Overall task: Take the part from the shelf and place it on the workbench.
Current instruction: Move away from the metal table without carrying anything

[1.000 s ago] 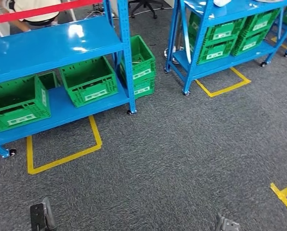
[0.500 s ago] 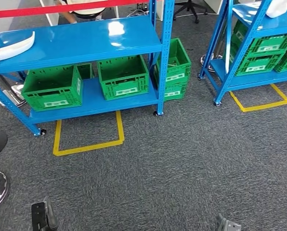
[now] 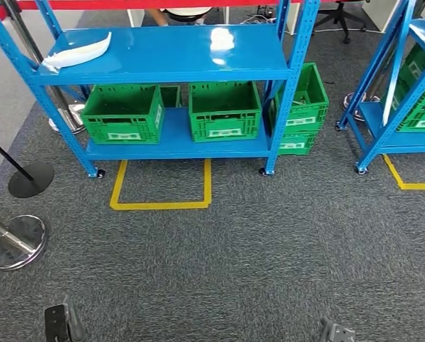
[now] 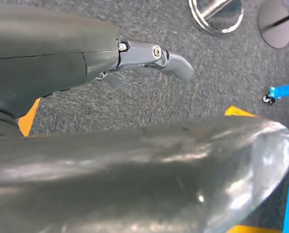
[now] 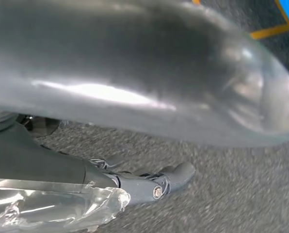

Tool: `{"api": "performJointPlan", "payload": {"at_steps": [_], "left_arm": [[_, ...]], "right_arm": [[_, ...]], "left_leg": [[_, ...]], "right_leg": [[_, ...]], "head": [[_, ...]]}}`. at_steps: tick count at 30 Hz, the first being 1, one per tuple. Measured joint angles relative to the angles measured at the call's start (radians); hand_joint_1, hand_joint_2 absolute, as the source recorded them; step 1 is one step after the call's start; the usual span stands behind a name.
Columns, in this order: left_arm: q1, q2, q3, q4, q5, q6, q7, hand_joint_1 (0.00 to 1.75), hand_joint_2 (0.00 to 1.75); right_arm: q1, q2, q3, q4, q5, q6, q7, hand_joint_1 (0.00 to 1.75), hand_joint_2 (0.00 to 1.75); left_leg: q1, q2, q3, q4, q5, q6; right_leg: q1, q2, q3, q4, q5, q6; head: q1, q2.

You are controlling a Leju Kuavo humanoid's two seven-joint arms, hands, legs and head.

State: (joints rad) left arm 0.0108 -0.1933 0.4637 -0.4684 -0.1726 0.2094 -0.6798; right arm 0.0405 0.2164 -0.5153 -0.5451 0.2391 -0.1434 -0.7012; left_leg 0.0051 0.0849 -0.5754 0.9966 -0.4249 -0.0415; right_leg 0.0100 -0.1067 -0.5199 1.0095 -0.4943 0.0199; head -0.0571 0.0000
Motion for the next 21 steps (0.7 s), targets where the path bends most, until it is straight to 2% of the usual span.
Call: {"api": "performJointPlan", "payload": {"at_steps": [1, 2, 3, 4, 5, 7, 8, 9, 10, 11, 12, 13, 14, 15, 16, 18, 19, 21], "left_arm": [[0.0, 0.0, 0.0, 0.0, 0.0, 0.0, 0.0, 0.0, 0.0], [0.001, 0.0, 0.0, -0.001, 0.001, 0.0, 0.0, 0.0, 0.0], [0.003, 0.0, 0.0, -0.001, 0.002, 0.0, 0.0, 0.0, 0.0], [0.004, 0.0, 0.0, -0.001, 0.003, 0.0, 0.0, 0.0, 0.0], [0.004, 0.001, 0.0, -0.002, 0.005, 0.0, 0.0, 0.0, 0.0], [0.003, 0.001, 0.001, -0.004, 0.006, 0.0, 0.0, 0.0, 0.0], [0.003, 0.001, 0.001, -0.004, 0.006, 0.001, 0.0, 0.0, 0.0], [0.004, 0.001, 0.001, -0.004, 0.006, 0.001, 0.0, 0.0, 0.0], [0.005, 0.001, 0.001, -0.004, 0.006, 0.001, 0.0, 0.0, 0.0], [0.006, 0.001, 0.001, -0.004, 0.006, 0.001, 0.0, 0.0, 0.0], [0.007, 0.001, 0.001, -0.004, 0.006, 0.001, 0.0, 0.0, 0.0], [0.007, 0.001, 0.001, -0.004, 0.006, 0.001, 0.0, 0.0, 0.0], [0.006, 0.001, 0.001, -0.005, 0.006, 0.001, 0.0, 0.0, 0.0], [0.005, 0.001, 0.0, -0.005, 0.006, 0.003, 0.0, 0.0, 0.0], [0.005, 0.001, 0.0, -0.005, 0.005, 0.004, 0.0, 0.0, 0.0], [0.008, 0.001, 0.0, -0.005, 0.004, 0.008, 0.0, 0.0, 0.0], [0.01, 0.002, -0.001, -0.005, 0.003, 0.009, 0.0, 0.0, 0.0], [0.01, 0.002, -0.003, -0.006, 0.002, 0.012, 0.0, 0.0, 0.0]], "right_arm": [[-0.001, 0.0, 0.0, 0.0, 0.0, 0.0, 0.0, 0.0, 0.0], [-0.002, 0.0, 0.001, 0.0, 0.0, 0.0, 0.0, 0.0, 0.0], [-0.004, 0.0, 0.003, 0.0, -0.001, 0.0, 0.0, 0.0, 0.0], [-0.005, 0.0, 0.004, 0.0, -0.001, 0.0, 0.0, 0.0, 0.0], [-0.005, 0.0, 0.005, 0.0, -0.001, 0.0, 0.0, 0.0, 0.0], [-0.002, -0.001, 0.005, 0.0, -0.002, 0.0, 0.0, 0.0, 0.0], [0.0, -0.001, 0.005, 0.0, -0.002, 0.0, 0.0, 0.0, 0.0], [0.001, -0.001, 0.005, 0.0, -0.002, 0.0, 0.0, 0.0, 0.0], [0.002, -0.001, 0.005, 0.0, -0.002, 0.0, 0.0, 0.0, 0.0], [0.001, -0.001, 0.005, 0.0, -0.003, 0.0, 0.0, 0.0, 0.0], [0.001, -0.002, 0.005, 0.0, -0.003, -0.001, 0.0, 0.0, 0.0], [0.0, -0.002, 0.005, 0.0, -0.003, -0.001, 0.0, 0.0, 0.0], [0.0, -0.002, 0.005, 0.001, -0.003, -0.001, 0.0, 0.0, 0.0], [0.0, -0.002, 0.005, 0.001, -0.003, -0.001, 0.0, 0.0, 0.0], [-0.001, -0.002, 0.006, 0.001, -0.003, -0.001, 0.001, 0.0, 0.0], [-0.002, -0.002, 0.006, 0.001, -0.003, -0.002, 0.001, 0.0, 0.0], [-0.003, -0.003, 0.007, 0.001, -0.003, -0.002, 0.001, 0.0, 0.0], [-0.003, -0.004, 0.01, 0.001, -0.003, -0.003, 0.001, 0.0, 0.0]], "left_leg": [[-0.002, -0.002, 0.0, -0.007, -0.002, 0.008], [-0.002, -0.016, -0.002, -0.006, -0.001, 0.016], [0.0, -0.028, -0.002, -0.007, 0.0, 0.022], [0.002, -0.04, -0.003, -0.009, 0.003, 0.028], [0.004, -0.053, -0.004, -0.01, 0.006, 0.034], [0.006, -0.079, -0.008, -0.01, 0.009, 0.043], [0.006, -0.093, -0.01, -0.01, 0.01, 0.045], [0.006, -0.107, -0.011, -0.01, 0.011, 0.046], [0.006, -0.122, -0.011, -0.01, 0.012, 0.045], [0.006, -0.136, -0.01, -0.009, 0.012, 0.044], [0.007, -0.151, -0.01, -0.009, 0.014, 0.042], [0.009, -0.165, -0.01, -0.009, 0.015, 0.039], [0.009, -0.178, -0.012, -0.006, 0.016, 0.034], [0.009, -0.189, -0.016, -0.005, 0.018, 0.028], [0.01, -0.199, -0.021, -0.006, 0.021, 0.021], [0.014, -0.218, -0.029, -0.011, 0.029, 0.006], [0.014, -0.212, -0.033, -0.008, 0.029, 0.0], [0.01, -0.163, -0.063, 0.046, -0.005, -0.007]], "right_leg": [[0.003, -0.011, 0.003, 0.0, -0.002, 0.004], [0.003, -0.022, 0.008, -0.003, -0.003, 0.007], [0.001, -0.02, 0.011, -0.001, -0.008, 0.013], [-0.002, -0.002, 0.006, 0.014, -0.021, 0.018], [-0.004, 0.025, -0.008, 0.047, -0.044, 0.023], [-0.009, 0.085, -0.068, 0.176, -0.111, 0.03], [-0.01, 0.098, -0.103, 0.246, -0.138, 0.031], [-0.01, 0.103, -0.129, 0.294, -0.15, 0.031], [-0.01, 0.105, -0.139, 0.305, -0.141, 0.03], [-0.011, 0.108, -0.129, 0.274, -0.112, 0.029], [-0.013, 0.118, -0.103, 0.211, -0.071, 0.028], [-0.017, 0.143, -0.072, 0.138, -0.034, 0.027], [-0.021, 0.17, -0.045, 0.072, -0.008, 0.027], [-0.024, 0.192, -0.027, 0.031, 0.004, 0.026], [-0.024, 0.206, -0.019, 0.014, 0.006, 0.024], [-0.022, 0.192, -0.017, 0.012, 0.008, 0.015], [-0.022, 0.181, -0.016, 0.01, 0.01, 0.009], [-0.024, 0.158, -0.015, 0.005, 0.013, -0.004]], "head": [[0.002, 0.0], [0.005, 0.0], [0.006, 0.0], [0.007, 0.0], [0.009, 0.0], [0.015, 0.0], [0.016, 0.0], [0.017, 0.0], [0.017, 0.0], [0.017, 0.0], [0.017, 0.0], [0.018, 0.0], [0.018, 0.0], [0.019, 0.0], [0.019, 0.0], [0.019, 0.0], [0.018, 0.0], [0.012, 0.0]]}}
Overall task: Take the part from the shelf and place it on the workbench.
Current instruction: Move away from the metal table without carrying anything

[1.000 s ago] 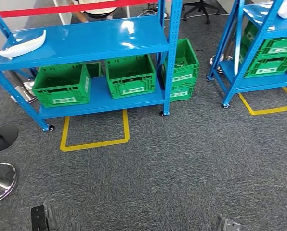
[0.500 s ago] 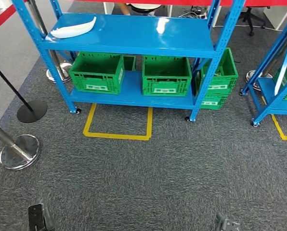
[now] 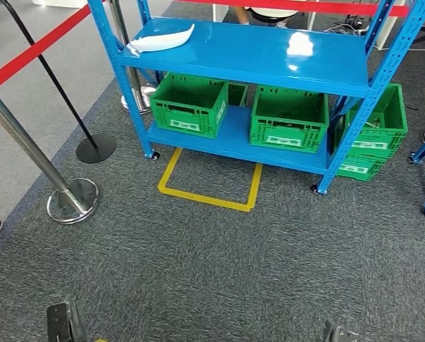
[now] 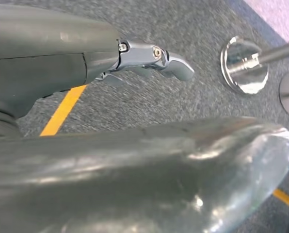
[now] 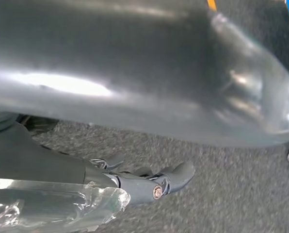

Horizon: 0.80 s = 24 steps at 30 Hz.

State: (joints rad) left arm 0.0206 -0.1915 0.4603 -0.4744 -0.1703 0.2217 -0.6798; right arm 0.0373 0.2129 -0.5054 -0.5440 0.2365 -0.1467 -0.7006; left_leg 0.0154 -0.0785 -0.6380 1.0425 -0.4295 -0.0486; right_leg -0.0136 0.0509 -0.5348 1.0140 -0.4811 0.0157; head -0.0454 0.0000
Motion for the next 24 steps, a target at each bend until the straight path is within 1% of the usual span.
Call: {"api": "performJointPlan", "payload": {"at_steps": [1, 2, 3, 4, 5, 6, 7, 8, 9, 10, 11, 13, 14, 15, 16, 17, 18, 19, 20, 21, 22, 23, 24], "left_arm": [[-0.002, 0.0, -0.002, 0.0, 0.0, 0.001, 0.0, 0.0, 0.0], [-0.004, -0.001, -0.004, -0.001, -0.001, 0.002, 0.0, 0.0, 0.0], [-0.005, -0.001, -0.007, -0.001, -0.001, 0.002, 0.0, 0.0, 0.0], [-0.004, -0.001, -0.008, -0.001, -0.001, 0.002, 0.0, 0.0, 0.0], [-0.003, -0.001, -0.01, -0.001, -0.001, 0.003, 0.0, 0.0, 0.0], [-0.001, -0.001, -0.011, -0.001, 0.0, 0.003, 0.0, 0.0, 0.0], [0.0, 0.0, -0.011, -0.001, 0.0, 0.004, 0.0, 0.0, 0.0], [-0.001, 0.0, -0.011, -0.002, 0.0, 0.004, 0.0, 0.0, 0.0], [-0.002, 0.0, -0.012, -0.003, 0.0, 0.004, 0.0, 0.0, 0.0], [-0.002, 0.001, -0.014, -0.003, 0.0, 0.004, 0.0, 0.0, 0.0], [-0.002, 0.0, -0.015, -0.004, 0.0, 0.004, 0.0, 0.0, 0.0], [0.0, 0.0, -0.018, -0.005, 0.0, 0.004, 0.0, 0.0, 0.0], [0.002, 0.0, -0.019, -0.006, 0.0, 0.004, 0.0, 0.0, 0.0], [0.003, 0.0, -0.019, -0.006, 0.001, 0.004, 0.0, 0.0, 0.0], [0.003, 0.001, -0.019, -0.007, 0.001, 0.004, 0.0, 0.0, 0.0], [0.003, 0.002, -0.019, -0.007, 0.002, 0.003, 0.0, 0.0, 0.0], [0.004, 0.002, -0.019, -0.007, 0.003, 0.002, 0.0, 0.0, 0.0], [0.006, 0.002, -0.019, -0.007, 0.003, 0.001, 0.0, 0.0, 0.0], [0.008, 0.002, -0.019, -0.007, 0.003, 0.001, 0.0, 0.0, 0.0], [0.009, 0.002, -0.019, -0.007, 0.003, 0.001, 0.0, 0.0, 0.0], [0.01, 0.002, -0.019, -0.007, 0.003, 0.001, 0.0, 0.0, 0.0], [0.011, 0.002, -0.019, -0.007, 0.004, 0.001, 0.0, 0.0, 0.0], [0.011, 0.002, -0.019, -0.007, 0.004, 0.001, 0.0, 0.0, 0.0]], "right_arm": [[0.001, 0.0, 0.001, 0.0, 0.001, 0.0, 0.0, 0.0, 0.0], [0.002, -0.001, 0.002, 0.0, 0.001, -0.001, 0.0, 0.0, 0.0], [0.003, -0.001, 0.002, 0.0, 0.001, -0.002, 0.0, 0.0, 0.0], [0.004, -0.001, 0.003, 0.0, 0.001, -0.003, 0.0, 0.0, 0.0], [0.004, -0.002, 0.003, 0.0, 0.001, -0.003, 0.0, 0.0, 0.0], [0.003, -0.002, 0.004, 0.0, 0.002, -0.003, 0.0, 0.0, 0.0], [0.003, -0.002, 0.005, 0.0, 0.002, -0.003, 0.0, 0.0, 0.0], [0.002, -0.002, 0.007, 0.0, 0.002, -0.003, 0.0, 0.0, 0.0], [0.001, -0.002, 0.009, 0.0, 0.002, -0.003, 0.0, 0.0, 0.0], [0.0, -0.002, 0.01, 0.0, 0.002, -0.003, 0.0, 0.0, 0.0], [-0.001, -0.002, 0.012, 0.0, 0.002, -0.003, 0.0, 0.0, 0.0], [-0.002, -0.002, 0.012, 0.0, 0.002, -0.003, 0.0, 0.0, 0.0], [-0.003, -0.002, 0.013, 0.0, 0.003, -0.004, -0.001, 0.0, 0.0], [-0.004, -0.002, 0.014, 0.0, 0.003, -0.004, -0.001, 0.0, 0.0], [-0.005, -0.002, 0.014, 0.001, 0.003, -0.004, -0.001, 0.0, 0.0], [-0.005, -0.002, 0.015, 0.001, 0.003, -0.003, -0.001, 0.0, 0.0], [-0.004, -0.002, 0.015, 0.002, 0.003, -0.003, -0.001, 0.0, 0.0], [-0.001, -0.002, 0.015, 0.003, 0.003, -0.003, -0.001, 0.0, 0.0], [0.001, -0.002, 0.015, 0.004, 0.003, -0.003, -0.001, 0.0, 0.0], [0.003, -0.002, 0.015, 0.006, 0.003, -0.003, -0.001, 0.0, 0.0], [0.004, -0.002, 0.015, 0.007, 0.002, -0.003, -0.001, 0.0, 0.0], [0.005, -0.003, 0.015, 0.008, 0.002, -0.003, -0.001, 0.0, 0.0], [0.007, -0.003, 0.015, 0.011, 0.002, -0.003, -0.001, 0.0, 0.0]], "left_leg": [[-0.002, 0.032, -0.028, 0.058, -0.031, -0.003], [-0.003, 0.052, -0.063, 0.127, -0.063, -0.005], [-0.003, 0.061, -0.093, 0.19, -0.087, -0.006], [-0.003, 0.064, -0.111, 0.228, -0.094, -0.006], [-0.003, 0.065, -0.111, 0.232, -0.082, -0.006], [-0.003, 0.066, -0.092, 0.199, -0.055, -0.004], [-0.003, 0.067, -0.057, 0.138, -0.021, -0.001], [-0.004, 0.071, -0.018, 0.071, 0.004, 0.002], [-0.005, 0.074, 0.016, 0.013, 0.013, 0.007], [-0.007, 0.077, 0.039, -0.026, 0.012, 0.012], [-0.008, 0.078, 0.05, -0.045, 0.001, 0.018], [-0.007, 0.074, 0.063, -0.056, -0.011, 0.033], [-0.006, 0.073, 0.073, -0.058, -0.016, 0.04], [-0.006, 0.072, 0.084, -0.059, -0.022, 0.046], [-0.006, 0.071, 0.095, -0.06, -0.03, 0.051], [-0.007, 0.071, 0.105, -0.06, -0.04, 0.055], [-0.009, 0.07, 0.116, -0.06, -0.051, 0.057], [-0.011, 0.068, 0.13, -0.06, -0.063, 0.059], [-0.012, 0.066, 0.146, -0.06, -0.076, 0.06], [-0.013, 0.063, 0.166, -0.06, -0.091, 0.06], [-0.013, 0.06, 0.188, -0.06, -0.108, 0.059], [-0.013, 0.058, 0.21, -0.06, -0.126, 0.057], [-0.013, 0.057, 0.23, -0.059, -0.145, 0.054]], "right_leg": [[0.002, -0.012, 0.0, -0.001, -0.001, -0.004], [0.003, -0.024, 0.0, -0.001, -0.002, -0.008], [0.005, -0.034, 0.001, -0.001, -0.005, -0.009], [0.005, -0.042, 0.002, -0.001, -0.008, -0.01], [0.005, -0.048, 0.004, -0.001, -0.011, -0.009], [0.005, -0.053, 0.009, -0.001, -0.015, -0.008], [0.005, -0.057, 0.015, -0.001, -0.019, -0.005], [0.006, -0.06, 0.018, -0.001, -0.024, -0.001], [0.008, -0.061, 0.021, -0.001, -0.031, 0.004], [0.01, -0.063, 0.024, -0.004, -0.038, 0.01], [0.012, -0.063, 0.031, -0.006, -0.04, 0.017], [0.012, -0.063, 0.05, -0.012, -0.042, 0.029], [0.012, -0.062, 0.053, -0.001, -0.045, 0.034], [0.011, -0.061, 0.039, 0.026, -0.054, 0.037], [0.01, -0.059, 0.009, 0.077, -0.068, 0.039], [0.011, -0.057, -0.034, 0.144, -0.086, 0.04], [0.011, -0.056, -0.084, 0.213, -0.106, 0.039], [0.012, -0.055, -0.129, 0.264, -0.123, 0.038], [0.013, -0.054, -0.163, 0.286, -0.13, 0.037], [0.013, -0.054, -0.181, 0.274, -0.124, 0.036], [0.013, -0.054, -0.186, 0.232, -0.099, 0.034], [0.013, -0.054, -0.184, 0.174, -0.049, 0.031], [0.014, -0.054, -0.181, 0.121, 0.01, 0.027]], "head": [[-0.003, 0.0], [-0.006, 0.0], [-0.007, 0.0], [-0.007, 0.0], [-0.007, 0.0], [-0.007, 0.0], [-0.007, 0.0], [-0.007, 0.0], [-0.008, 0.0], [-0.007, 0.0], [-0.007, 0.0], [-0.005, 0.0], [-0.003, 0.0], [-0.001, 0.0], [0.001, 0.0], [0.004, 0.0], [0.006, 0.0], [0.007, 0.0], [0.008, 0.0], [0.009, 0.0], [0.01, 0.0], [0.011, 0.0], [0.012, 0.0]]}}
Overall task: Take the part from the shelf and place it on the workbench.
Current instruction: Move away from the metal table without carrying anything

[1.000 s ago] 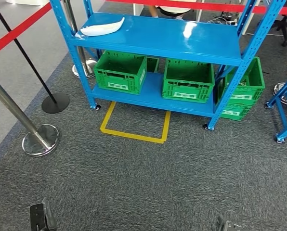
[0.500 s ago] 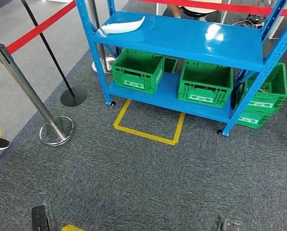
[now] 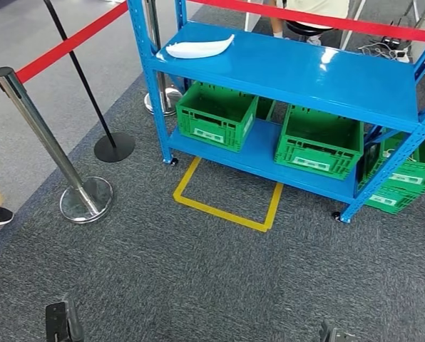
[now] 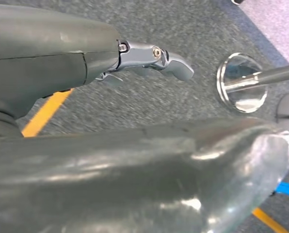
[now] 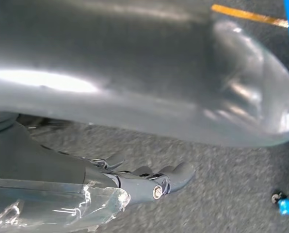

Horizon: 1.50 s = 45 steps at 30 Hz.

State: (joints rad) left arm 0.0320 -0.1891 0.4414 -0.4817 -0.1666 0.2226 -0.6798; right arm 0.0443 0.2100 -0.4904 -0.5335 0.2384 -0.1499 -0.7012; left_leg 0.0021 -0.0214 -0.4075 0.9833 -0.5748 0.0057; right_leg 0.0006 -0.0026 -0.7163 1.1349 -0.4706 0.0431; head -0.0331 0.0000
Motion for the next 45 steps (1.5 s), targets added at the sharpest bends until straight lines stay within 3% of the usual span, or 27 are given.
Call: {"api": "performJointPlan", "payload": {"at_steps": [2, 4, 5, 6, 8, 9, 10, 12, 13, 14, 17, 18, 19, 21, 23, 26, 27, 29, 31, 32, 34, 36, 38, 40, 42, 43, 45], "left_arm": [[0.001, 0.0, 0.0, -0.001, 0.001, -0.001, 0.0, 0.0, 0.0], [-0.005, -0.001, -0.001, -0.003, 0.002, -0.001, 0.0, 0.0, 0.0], [-0.01, -0.002, -0.002, -0.005, 0.002, -0.002, 0.0, 0.0, 0.0], [-0.015, -0.004, -0.003, -0.007, 0.002, -0.002, 0.0, 0.0, 0.0], [-0.015, -0.005, -0.005, -0.009, 0.003, -0.003, 0.0, 0.0, 0.0], [-0.012, -0.005, -0.006, -0.008, 0.003, -0.003, 0.0, 0.0, 0.0], [-0.008, -0.004, -0.006, -0.008, 0.004, -0.003, 0.0, 0.0, 0.0], [-0.003, -0.002, -0.005, -0.008, 0.007, -0.003, 0.0, 0.0, 0.0], [-0.002, -0.002, -0.005, -0.008, 0.008, -0.003, 0.0, 0.0, 0.0], [-0.001, -0.001, -0.005, -0.008, 0.008, -0.003, 0.0, 0.0, 0.0], [0.006, -0.001, -0.005, -0.008, 0.01, -0.005, 0.0, 0.0, 0.0], [0.007, -0.001, -0.005, -0.008, 0.011, -0.007, 0.0, 0.0, 0.0], [0.006, -0.001, -0.004, -0.008, 0.013, -0.009, 0.0, 0.0, 0.0], [0.002, -0.001, -0.004, -0.008, 0.016, -0.013, 0.0, 0.0, 0.0], [-0.005, 0.0, -0.004, -0.009, 0.017, -0.015, 0.0, 0.0, 0.0], [-0.007, -0.002, -0.004, -0.009, 0.018, -0.016, 0.0, 0.0, 0.0], [-0.007, -0.003, -0.004, -0.009, 0.018, -0.016, 0.0, 0.0, 0.0], [-0.006, -0.003, -0.003, -0.009, 0.018, -0.016, 0.0, 0.0, 0.0], [-0.005, -0.003, -0.003, -0.009, 0.019, -0.016, 0.0, 0.0, 0.0], [-0.004, -0.003, -0.003, -0.009, 0.019, -0.016, 0.0, 0.0, 0.0], [-0.002, -0.003, -0.002, -0.009, 0.019, -0.017, 0.0, 0.0, 0.0], [-0.004, -0.003, -0.002, -0.009, 0.019, -0.017, 0.0, 0.0, 0.0], [-0.007, -0.003, -0.003, -0.009, 0.019, -0.017, 0.0, 0.0, 0.0], [-0.008, -0.003, -0.003, -0.009, 0.02, -0.017, 0.0, 0.0, 0.0], [-0.007, -0.003, -0.003, -0.009, 0.02, -0.018, 0.0, 0.0, 0.0], [-0.007, -0.003, -0.003, -0.009, 0.02, -0.018, 0.0, 0.0, 0.0], [-0.007, -0.003, -0.002, -0.009, 0.021, -0.019, 0.0, 0.0, 0.0]], "right_arm": [[0.002, -0.001, 0.001, 0.005, -0.001, 0.0, 0.001, 0.0, 0.0], [-0.004, -0.002, 0.002, 0.007, -0.001, 0.001, 0.001, 0.0, 0.0], [-0.008, -0.003, 0.003, 0.007, -0.002, 0.0, 0.0, 0.0, 0.0], [-0.011, -0.005, 0.003, 0.007, -0.002, 0.0, 0.0, 0.0, 0.0], [-0.012, -0.007, 0.003, 0.007, -0.002, 0.0, -0.001, 0.0, 0.0], [-0.011, -0.008, 0.003, 0.008, -0.002, 0.0, 0.0, 0.0, 0.0], [-0.009, -0.007, 0.004, 0.008, -0.002, 0.001, 0.0, 0.0, 0.0], [-0.007, -0.008, 0.004, 0.008, -0.003, 0.002, 0.0, 0.0, 0.0], [-0.007, -0.008, 0.004, 0.009, -0.003, 0.004, 0.0, 0.0, 0.0], [-0.007, -0.008, 0.004, 0.01, -0.004, 0.007, 0.0, 0.0, 0.0], [-0.007, -0.008, 0.004, 0.016, -0.007, 0.018, 0.0, 0.0, 0.0], [-0.008, -0.009, 0.004, 0.017, -0.008, 0.022, 0.001, 0.0, 0.0], [-0.01, -0.009, 0.004, 0.019, -0.008, 0.025, 0.001, 0.0, 0.0], [-0.017, -0.01, 0.004, 0.02, -0.009, 0.032, 0.001, 0.0, 0.0], [-0.023, -0.011, 0.004, 0.022, -0.009, 0.038, 0.0, 0.0, 0.0], [-0.023, -0.013, 0.004, 0.026, -0.011, 0.04, 0.001, 0.0, 0.0], [-0.02, -0.014, 0.004, 0.029, -0.012, 0.04, 0.001, 0.0, 0.0], [-0.016, -0.015, 0.003, 0.033, -0.012, 0.04, 0.001, 0.0, 0.0], [-0.016, -0.016, 0.003, 0.036, -0.012, 0.04, 0.001, 0.0, 0.0], [-0.02, -0.016, 0.003, 0.037, -0.012, 0.04, 0.001, 0.0, 0.0], [-0.025, -0.017, 0.004, 0.041, -0.012, 0.04, 0.001, 0.0, 0.0], [-0.026, -0.017, 0.004, 0.041, -0.012, 0.04, 0.001, 0.0, 0.0], [-0.026, -0.018, 0.003, 0.042, -0.013, 0.04, 0.001, 0.0, 0.0], [-0.03, -0.018, 0.003, 0.042, -0.014, 0.043, 0.0, 0.0, 0.0], [-0.03, -0.018, 0.003, 0.043, -0.015, 0.045, 0.0, 0.0, 0.0], [-0.029, -0.019, 0.003, 0.043, -0.016, 0.046, 0.0, 0.0, 0.0], [-0.028, -0.019, 0.002, 0.045, -0.017, 0.047, 0.0, 0.0, 0.0]], "left_leg": [[0.002, -0.002, 0.03, -0.007, -0.031, -0.01], [0.006, -0.003, 0.046, -0.007, -0.034, -0.024], [0.007, -0.001, 0.037, 0.024, -0.016, -0.029], [0.007, 0.002, 0.008, 0.081, 0.014, -0.036], [0.007, 0.008, -0.1, 0.232, 0.051, -0.046], [0.007, 0.009, -0.159, 0.286, 0.035, -0.05], [0.008, 0.009, -0.21, 0.316, -0.005, -0.051], [0.008, 0.009, -0.284, 0.313, -0.097, -0.052], [0.008, 0.009, -0.306, 0.288, -0.113, -0.053], [0.008, 0.01, -0.319, 0.247, -0.088, -0.054], [0.009, 0.029, -0.334, 0.075, 0.19, -0.05], [0.009, 0.034, -0.336, 0.047, 0.255, -0.044], [0.008, 0.035, -0.337, 0.039, 0.272, -0.038], [0.009, 0.034, -0.33, 0.05, 0.255, -0.024], [0.011, 0.036, -0.316, 0.048, 0.233, -0.011], [0.008, 0.042, -0.288, 0.048, 0.2, -0.002], [0.007, 0.044, -0.276, 0.048, 0.189, -0.002], [0.006, 0.049, -0.244, 0.048, 0.166, -0.003], [0.004, 0.057, -0.212, 0.048, 0.144, -0.009], [0.001, 0.062, -0.201, 0.05, 0.136, -0.014], [-0.004, 0.079, -0.194, 0.049, 0.129, -0.023], [-0.004, 0.097, -0.191, 0.046, 0.125, -0.03], [0.0, 0.074, -0.203, 0.081, 0.098, -0.041], [0.002, 0.04, -0.256, 0.188, 0.045, -0.048], [0.002, 0.034, -0.318, 0.296, 0.013, -0.049], [0.003, 0.033, -0.332, 0.312, 0.022, -0.049], [0.004, 0.021, -0.309, 0.246, 0.086, -0.045]], "right_leg": [[0.007, 0.0, 0.014, -0.054, 0.073, -0.012], [0.014, 0.001, 0.035, -0.058, 0.059, -0.027], [0.014, 0.002, 0.048, -0.064, 0.05, -0.034], [0.011, 0.002, 0.067, -0.073, 0.038, -0.04], [0.006, 0.001, 0.116, -0.095, 0.015, -0.05], [0.005, 0.002, 0.141, -0.106, 0.002, -0.052], [0.003, 0.004, 0.168, -0.116, -0.012, -0.053], [-0.002, 0.009, 0.225, -0.133, -0.044, -0.05], [-0.006, 0.011, 0.255, -0.139, -0.062, -0.046], [-0.01, 0.012, 0.282, -0.143, -0.081, -0.042], [-0.011, 0.016, 0.343, -0.145, -0.144, -0.024], [-0.01, 0.017, 0.357, -0.148, -0.162, -0.017], [-0.009, 0.018, 0.369, -0.156, -0.176, -0.01], [-0.012, 0.016, 0.394, -0.177, -0.193, 0.002], [-0.012, 0.011, 0.372, -0.127, -0.221, 0.01], [-0.008, 0.009, 0.22, 0.09, -0.283, 0.007], [-0.006, 0.009, 0.174, 0.134, -0.275, 0.005], [-0.004, 0.004, 0.13, 0.107, -0.187, 0.002], [-0.001, -0.034, 0.133, -0.002, -0.074, 0.0], [0.003, -0.055, 0.141, -0.043, -0.045, -0.003], [0.009, -0.071, 0.144, -0.069, -0.033, -0.012], [0.007, -0.046, 0.144, -0.076, -0.03, -0.023], [0.001, -0.02, 0.148, -0.082, -0.026, -0.033], [-0.003, 0.007, 0.151, -0.085, -0.025, -0.04], [-0.004, 0.034, 0.152, -0.085, -0.026, -0.043], [-0.004, 0.048, 0.154, -0.085, -0.027, -0.044], [-0.006, 0.076, 0.16, -0.085, -0.03, -0.042]], "head": [[0.001, 0.0], [0.002, 0.0], [0.002, 0.0], [0.001, 0.0], [-0.005, 0.0], [-0.008, 0.0], [-0.011, 0.0], [-0.015, 0.0], [-0.016, 0.0], [-0.017, 0.0], [-0.029, 0.0], [-0.031, 0.0], [-0.032, 0.0], [-0.027, 0.0], [-0.026, 0.0], [-0.025, 0.0], [-0.025, 0.0], [-0.025, 0.0], [-0.022, 0.0], [-0.019, 0.0], [-0.019, 0.0], [-0.022, 0.0], [-0.025, 0.0], [-0.029, 0.0], [-0.031, 0.0], [-0.032, 0.0], [-0.031, 0.0]]}}
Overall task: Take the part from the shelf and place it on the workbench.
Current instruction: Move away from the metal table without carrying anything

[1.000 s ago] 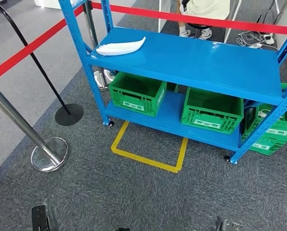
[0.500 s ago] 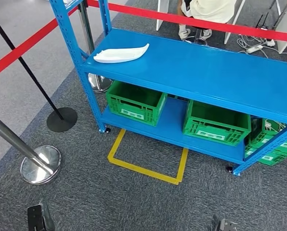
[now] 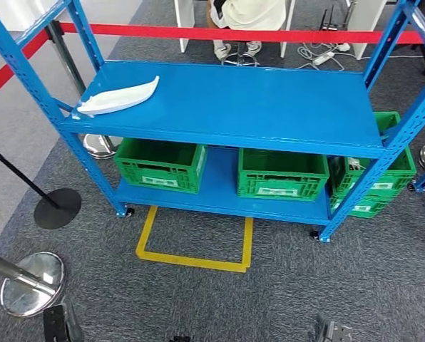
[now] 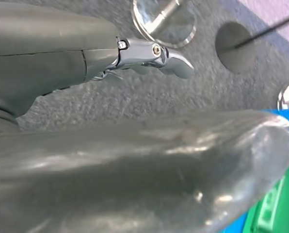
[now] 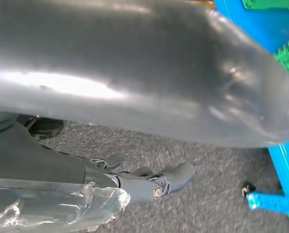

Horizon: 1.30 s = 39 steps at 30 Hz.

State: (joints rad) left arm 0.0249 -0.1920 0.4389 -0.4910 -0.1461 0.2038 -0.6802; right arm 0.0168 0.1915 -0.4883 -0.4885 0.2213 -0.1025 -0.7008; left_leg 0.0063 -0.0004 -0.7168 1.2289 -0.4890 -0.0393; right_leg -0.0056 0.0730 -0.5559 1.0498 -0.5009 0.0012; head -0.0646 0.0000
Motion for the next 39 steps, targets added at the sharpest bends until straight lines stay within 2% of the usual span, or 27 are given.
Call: {"api": "performJointPlan", "payload": {"at_steps": [1, 2, 4, 6, 7, 8, 10, 11, 12, 13, 14, 15, 17, 18, 19, 20, 21, 23, 26, 27, 29, 30, 33, 34, 39], "left_arm": [[0.0, 0.0, 0.0, 0.0, 0.0, 0.0, 0.0, 0.0, 0.0], [0.0, 0.0, 0.0, 0.0, 0.0, 0.0, 0.0, 0.0, 0.0], [-0.002, 0.0, 0.0, 0.0, -0.001, 0.0, 0.0, 0.0, 0.0], [-0.005, -0.001, 0.0, 0.0, -0.001, -0.001, 0.0, 0.0, 0.0], [-0.006, -0.002, 0.0, 0.0, -0.001, -0.001, 0.0, 0.0, 0.0], [-0.006, -0.002, 0.001, 0.0, 0.0, -0.001, 0.0, 0.0, 0.0], [-0.003, 0.0, 0.002, 0.0, 0.0, -0.001, 0.0, 0.0, 0.0], [-0.001, 0.0, 0.003, 0.0, 0.0, -0.001, 0.0, 0.0, 0.0], [0.0, 0.0, 0.003, 0.0, 0.0, -0.001, 0.0, 0.0, 0.0], [0.0, 0.0, 0.003, 0.0, 0.0, -0.001, 0.0, 0.0, 0.0], [0.0, 0.0, 0.004, 0.0, 0.0, -0.001, 0.0, 0.0, 0.0], [-0.001, 0.0, 0.004, 0.0, 0.0, -0.001, 0.0, 0.0, 0.0], [-0.001, -0.001, 0.004, 0.0, 0.0, -0.001, 0.0, 0.0, 0.0], [-0.001, -0.001, 0.004, 0.0, 0.0, -0.001, 0.0, 0.0, 0.44], [-0.001, 0.0, 0.004, 0.0, 0.0, -0.001, 0.0, 0.0, 0.87], [-0.001, 0.0, 0.004, 0.0, 0.0, -0.001, 0.0, 0.0, 1.31], [-0.002, 0.0, 0.004, 0.0, 0.0, -0.001, 0.0, 0.0, 1.75], [-0.003, 0.0, 0.004, 0.0, -0.002, 0.001, 0.0, 0.0, 1.75], [0.0, 0.007, -0.004, 0.002, -0.01, 0.007, 0.012, 0.0, 1.75], [0.002, 0.01, -0.011, 0.003, -0.01, 0.005, 0.024, 0.0, 1.75], [0.007, 0.017, -0.03, 0.004, -0.005, -0.005, 0.058, 0.0, 1.75], [0.012, 0.021, -0.039, 0.005, 0.0, -0.011, 0.077, 0.0, 1.31], [0.028, 0.035, -0.071, 0.008, 0.014, -0.03, 0.138, 0.0, 0.0], [0.033, 0.04, -0.083, 0.009, 0.019, -0.037, 0.159, 0.0, 0.0], [0.053, 0.066, -0.148, 0.019, 0.044, -0.071, 0.266, 0.0, 0.0]], "right_arm": [[0.0, 0.0, 0.0, 0.001, 0.0, 0.001, 0.0, 0.0, 0.0], [-0.002, 0.0, 0.0, 0.001, 0.0, 0.003, 0.0, 0.0, 0.0], [-0.004, 0.0, 0.0, 0.001, 0.0, 0.005, 0.0, 0.0, 0.0], [0.0, 0.0, -0.001, 0.002, 0.0, 0.007, 0.0, 0.0, 0.0], [0.002, -0.001, -0.001, 0.002, 0.0, 0.007, 0.0, 0.0, 0.0], [0.002, -0.001, -0.001, 0.003, 0.0, 0.008, 0.0, 0.0, 0.0], [-0.003, -0.002, -0.001, 0.003, 0.0, 0.008, 0.0, 0.0, 0.0], [-0.006, -0.002, -0.001, 0.003, 0.0, 0.008, 0.0, 0.0, 0.0], [-0.007, -0.002, -0.001, 0.003, 0.0, 0.008, 0.0, 0.0, 0.0], [-0.006, -0.002, -0.001, 0.004, 0.0, 0.008, 0.001, 0.0, 0.0], [-0.004, -0.002, -0.001, 0.004, 0.0, 0.008, 0.001, 0.0, 0.0], [-0.003, -0.002, -0.002, 0.004, 0.0, 0.008, 0.001, 0.0, 0.0], [-0.004, -0.002, -0.002, 0.004, 0.0, 0.008, 0.001, 0.0, 0.0], [-0.006, -0.002, -0.002, 0.004, 0.001, 0.006, 0.001, 0.0, 0.0], [-0.008, -0.002, -0.002, 0.004, 0.003, 0.001, 0.0, 0.0, 0.0], [-0.01, -0.003, -0.002, 0.005, 0.006, -0.006, 0.0, 0.0, 0.44], [-0.011, -0.003, -0.002, 0.007, 0.009, -0.014, 0.0, 0.0, 0.87], [-0.012, -0.004, -0.003, 0.016, 0.016, -0.026, 0.001, 0.0, 1.75], [-0.013, -0.009, 0.009, 0.031, 0.024, -0.03, 0.024, 0.0, 1.75], [-0.011, -0.012, 0.018, 0.034, 0.021, -0.028, 0.04, 0.0, 1.75], [-0.003, -0.02, 0.039, 0.041, 0.01, -0.023, 0.08, 0.0, 1.75], [0.002, -0.025, 0.049, 0.043, 0.003, -0.02, 0.1, 0.0, 1.75], [0.014, -0.04, 0.083, 0.049, -0.018, -0.008, 0.161, 0.0, 0.44], [0.019, -0.046, 0.097, 0.051, -0.027, -0.004, 0.183, 0.0, 0.0], [0.044, -0.074, 0.166, 0.058, -0.066, 0.017, 0.289, 0.0, 0.0]], "left_leg": [[0.003, -0.021, 0.028, -0.062, 0.036, 0.001], [0.007, -0.044, 0.058, -0.124, 0.057, 0.002], [0.012, -0.076, 0.091, -0.192, 0.063, 0.004], [0.012, -0.065, 0.097, -0.204, 0.055, 0.012], [0.013, -0.056, 0.1, -0.207, 0.054, 0.019], [0.014, -0.045, 0.103, -0.21, 0.052, 0.026], [0.012, -0.021, 0.109, -0.213, 0.049, 0.037], [0.01, -0.007, 0.111, -0.213, 0.046, 0.041], [0.008, 0.006, 0.113, -0.212, 0.044, 0.043], [0.006, 0.018, 0.115, -0.212, 0.042, 0.045], [0.004, 0.03, 0.118, -0.212, 0.04, 0.046], [0.003, 0.041, 0.123, -0.212, 0.037, 0.045], [-0.002, 0.061, 0.134, -0.211, 0.03, 0.041], [-0.004, 0.07, 0.138, -0.211, 0.027, 0.037], [-0.006, 0.078, 0.141, -0.21, 0.025, 0.033], [-0.008, 0.085, 0.142, -0.211, 0.026, 0.028], [-0.007, 0.091, 0.143, -0.212, 0.027, 0.024], [-0.005, 0.085, 0.144, -0.215, 0.029, 0.017], [-0.006, 0.062, 0.15, -0.226, 0.031, 0.045], [-0.005, 0.063, 0.152, -0.228, 0.033, 0.049], [-0.004, 0.063, 0.154, -0.233, 0.037, 0.035], [-0.004, 0.063, 0.154, -0.235, 0.039, 0.03], [-0.003, 0.063, 0.154, -0.238, 0.04, 0.018], [-0.003, 0.063, 0.154, -0.238, 0.04, 0.016], [-0.004, 0.063, 0.154, -0.238, 0.04, 0.012]], "right_leg": [[-0.002, 0.013, 0.003, 0.0, -0.002, 0.003], [-0.002, 0.026, 0.003, 0.001, -0.006, 0.008], [-0.002, 0.048, -0.002, -0.001, -0.009, 0.019], [-0.003, 0.061, -0.008, -0.009, -0.008, 0.032], [-0.003, 0.048, -0.009, -0.008, -0.011, 0.038], [-0.001, 0.023, -0.016, 0.008, -0.022, 0.043], [0.002, -0.041, -0.06, 0.101, -0.073, 0.052], [0.001, -0.058, -0.096, 0.168, -0.105, 0.055], [0.001, -0.064, -0.128, 0.228, -0.128, 0.056], [0.001, -0.066, -0.147, 0.262, -0.133, 0.057], [0.002, -0.068, -0.148, 0.257, -0.117, 0.055], [0.003, -0.072, -0.128, 0.214, -0.085, 0.053], [0.01, -0.11, -0.059, 0.077, -0.016, 0.043], [0.014, -0.127, -0.033, 0.026, 0.004, 0.037], [0.018, -0.138, -0.019, -0.002, 0.013, 0.031], [0.021, -0.138, -0.017, -0.008, 0.013, 0.027], [0.021, -0.127, -0.017, -0.009, 0.017, 0.022], [0.019, -0.114, -0.017, -0.013, 0.024, 0.015], [0.018, -0.1, -0.015, -0.017, 0.028, 0.015], [0.017, -0.097, -0.016, -0.017, 0.027, 0.015], [0.018, -0.097, -0.017, -0.017, 0.027, 0.014], [0.018, -0.097, -0.018, -0.016, 0.027, 0.014], [0.018, -0.097, -0.019, -0.016, 0.026, 0.013], [0.018, -0.098, -0.019, -0.016, 0.026, 0.013], [0.016, -0.098, -0.019, -0.017, 0.027, 0.013]], "head": [[0.0, 0.0], [-0.001, 0.0], [-0.001, 0.0], [-0.001, 0.0], [-0.001, 0.0], [0.003, 0.0], [0.01, 0.0], [0.013, 0.0], [0.014, 0.0], [0.015, 0.0], [0.015, 0.0], [0.015, 0.0], [0.016, 0.0], [0.016, 0.0], [0.017, 0.0], [0.017, 0.0], [0.016, 0.0], [0.016, 0.0], [0.012, 0.0], [0.012, 0.0], [0.012, 0.0], [0.012, 0.0], [0.012, 0.0], [0.012, 0.0], [0.013, 0.0]]}}
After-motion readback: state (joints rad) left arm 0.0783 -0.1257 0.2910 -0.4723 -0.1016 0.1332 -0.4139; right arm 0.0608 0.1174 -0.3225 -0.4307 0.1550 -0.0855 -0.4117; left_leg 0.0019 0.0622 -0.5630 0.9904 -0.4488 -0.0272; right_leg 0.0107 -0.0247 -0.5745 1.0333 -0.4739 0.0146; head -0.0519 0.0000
